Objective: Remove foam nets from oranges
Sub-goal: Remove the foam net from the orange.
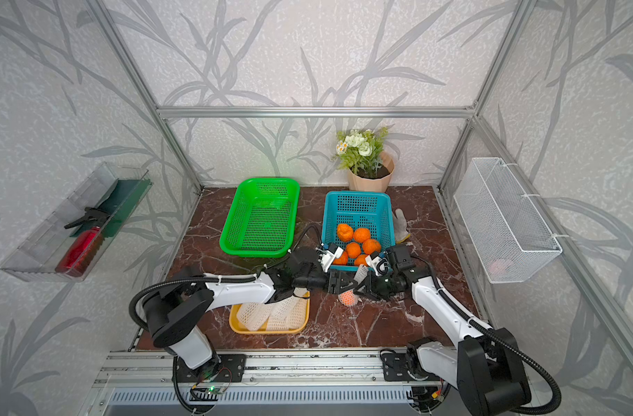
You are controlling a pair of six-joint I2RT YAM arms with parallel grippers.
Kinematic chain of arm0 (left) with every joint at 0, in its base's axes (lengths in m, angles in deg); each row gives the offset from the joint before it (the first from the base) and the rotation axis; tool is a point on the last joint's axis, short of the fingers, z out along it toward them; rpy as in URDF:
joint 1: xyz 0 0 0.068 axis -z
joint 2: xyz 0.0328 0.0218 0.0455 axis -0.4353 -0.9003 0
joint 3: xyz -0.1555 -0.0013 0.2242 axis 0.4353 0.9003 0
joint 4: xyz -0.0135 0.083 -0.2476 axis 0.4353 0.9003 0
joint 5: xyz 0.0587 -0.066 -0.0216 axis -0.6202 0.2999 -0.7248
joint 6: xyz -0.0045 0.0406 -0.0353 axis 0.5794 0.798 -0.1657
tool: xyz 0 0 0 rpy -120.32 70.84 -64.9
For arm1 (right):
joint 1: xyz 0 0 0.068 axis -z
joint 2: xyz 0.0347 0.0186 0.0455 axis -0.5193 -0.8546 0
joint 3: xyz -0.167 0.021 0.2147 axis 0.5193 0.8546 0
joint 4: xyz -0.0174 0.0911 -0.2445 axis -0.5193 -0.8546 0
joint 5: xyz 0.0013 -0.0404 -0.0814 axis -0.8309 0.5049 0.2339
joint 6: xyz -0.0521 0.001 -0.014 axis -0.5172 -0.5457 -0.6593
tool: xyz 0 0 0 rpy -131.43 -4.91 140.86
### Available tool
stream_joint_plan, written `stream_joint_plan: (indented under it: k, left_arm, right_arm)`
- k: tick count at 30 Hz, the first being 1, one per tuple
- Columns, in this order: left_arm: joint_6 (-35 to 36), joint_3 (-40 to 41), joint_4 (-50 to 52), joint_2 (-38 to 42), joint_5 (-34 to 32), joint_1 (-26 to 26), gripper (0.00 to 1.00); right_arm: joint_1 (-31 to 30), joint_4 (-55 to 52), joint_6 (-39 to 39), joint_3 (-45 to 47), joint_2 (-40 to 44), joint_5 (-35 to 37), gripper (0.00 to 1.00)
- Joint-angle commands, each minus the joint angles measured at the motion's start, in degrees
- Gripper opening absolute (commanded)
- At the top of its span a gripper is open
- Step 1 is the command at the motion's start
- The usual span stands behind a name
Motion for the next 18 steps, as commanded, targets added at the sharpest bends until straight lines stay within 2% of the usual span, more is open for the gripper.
stream_joint_plan:
  k: [1,10,18]
  left_arm:
    - [6.5,1.2,6.5,3.0,-4.1,0.4,0.63]
    - [18.5,0.0,13.7,3.0,-7.3,2.7,0.66]
    - [23.6,-1.9,15.2,1.0,-13.4,3.8,0.68]
  right_arm:
    - [0.4,0.7,1.2,-1.6,-0.3,-2.6,0.0]
    - [0.4,2.8,4.1,-1.9,-1.7,-4.8,0.0]
    - [0.4,4.4,6.1,-1.4,-3.0,-6.5,0.0]
